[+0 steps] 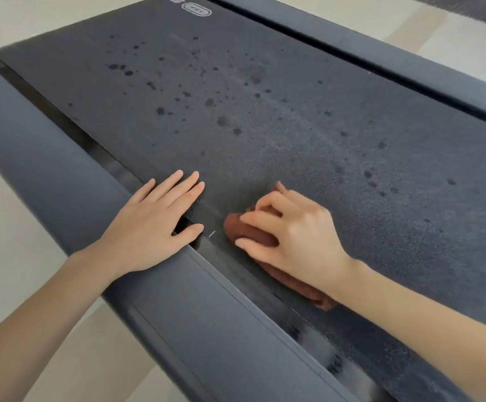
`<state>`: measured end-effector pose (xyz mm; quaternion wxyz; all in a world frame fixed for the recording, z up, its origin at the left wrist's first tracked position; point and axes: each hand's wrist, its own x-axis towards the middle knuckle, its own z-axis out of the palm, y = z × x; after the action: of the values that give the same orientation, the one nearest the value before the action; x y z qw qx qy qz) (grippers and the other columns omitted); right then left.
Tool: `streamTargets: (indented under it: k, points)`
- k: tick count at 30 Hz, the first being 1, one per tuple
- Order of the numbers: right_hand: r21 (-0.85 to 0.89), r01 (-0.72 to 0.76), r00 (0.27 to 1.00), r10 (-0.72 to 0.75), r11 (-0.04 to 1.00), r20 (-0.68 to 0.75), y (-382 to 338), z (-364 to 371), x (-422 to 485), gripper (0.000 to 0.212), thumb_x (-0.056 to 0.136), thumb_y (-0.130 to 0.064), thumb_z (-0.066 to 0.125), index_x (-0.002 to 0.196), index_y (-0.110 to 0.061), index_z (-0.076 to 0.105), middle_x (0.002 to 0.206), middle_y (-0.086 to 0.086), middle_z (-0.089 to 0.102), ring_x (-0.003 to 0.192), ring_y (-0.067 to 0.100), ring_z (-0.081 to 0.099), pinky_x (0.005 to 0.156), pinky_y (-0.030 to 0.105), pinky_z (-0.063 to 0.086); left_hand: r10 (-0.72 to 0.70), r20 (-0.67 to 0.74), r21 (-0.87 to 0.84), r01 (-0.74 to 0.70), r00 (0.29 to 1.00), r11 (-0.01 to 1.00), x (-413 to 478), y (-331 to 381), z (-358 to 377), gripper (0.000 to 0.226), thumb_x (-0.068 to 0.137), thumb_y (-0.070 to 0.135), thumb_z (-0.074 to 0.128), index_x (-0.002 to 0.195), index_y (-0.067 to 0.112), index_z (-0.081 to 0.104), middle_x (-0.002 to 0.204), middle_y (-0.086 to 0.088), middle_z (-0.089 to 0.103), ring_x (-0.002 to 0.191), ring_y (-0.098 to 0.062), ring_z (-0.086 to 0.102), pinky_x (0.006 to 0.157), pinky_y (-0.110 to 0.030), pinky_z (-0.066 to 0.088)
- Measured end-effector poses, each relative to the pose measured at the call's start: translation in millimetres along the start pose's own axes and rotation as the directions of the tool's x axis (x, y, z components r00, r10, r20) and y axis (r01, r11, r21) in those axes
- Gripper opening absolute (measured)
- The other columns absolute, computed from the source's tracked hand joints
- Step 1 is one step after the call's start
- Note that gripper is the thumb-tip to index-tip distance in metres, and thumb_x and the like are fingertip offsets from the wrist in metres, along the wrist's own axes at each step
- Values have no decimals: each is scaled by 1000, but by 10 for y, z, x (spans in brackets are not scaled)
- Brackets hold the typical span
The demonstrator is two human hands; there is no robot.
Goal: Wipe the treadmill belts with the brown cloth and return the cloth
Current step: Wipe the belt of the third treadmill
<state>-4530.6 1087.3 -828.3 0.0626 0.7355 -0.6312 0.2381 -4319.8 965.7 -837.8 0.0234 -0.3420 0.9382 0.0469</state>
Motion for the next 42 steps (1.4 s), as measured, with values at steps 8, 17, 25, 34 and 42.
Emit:
streamTargets:
  k: [8,17,25,34,42]
  points:
    - [-233,-478,878,459,847,-135,1241,-134,510,32,87,-49,56,104,-26,69,104,4,63,96,34,59,66,33,39,-8,3,11,8,1000,1000,-11,10,-6,75,83,62,6,149,27,7,155,15,-4,143,-6,-9,117,-34,4]
    - [48,24,997,-27,999,70,144,172,408,30,86,-42,51,88,-21,73,86,5,64,78,30,61,77,43,54,-11,62,-5,12,998,1000,5,57,-101,74,83,64,11,148,28,7,154,17,-5,141,-1,-13,116,-27,-4]
    - [-174,-324,946,323,930,-31,1448,-285,337,32,86,-50,53,102,-28,70,101,2,63,95,30,59,69,35,46,70,39,-147,-63,997,987,126,-212,-102,71,85,65,16,147,31,11,155,20,5,142,2,-4,117,-32,3]
    - [-55,-177,984,176,983,-35,-118,543,976,25,83,-39,54,82,-20,71,83,6,62,74,32,58,73,41,51,30,-28,-169,-35,999,985,639,-1040,-168,68,91,53,31,148,25,8,155,14,3,143,-6,-1,117,-36,5]
    - [-204,-391,920,379,897,-97,658,430,1334,27,86,-48,58,99,-28,71,97,0,64,89,28,60,65,30,42,179,37,-80,-175,983,981,791,-1667,-201,72,84,65,11,147,30,6,154,18,-1,141,1,-9,116,-31,-1]
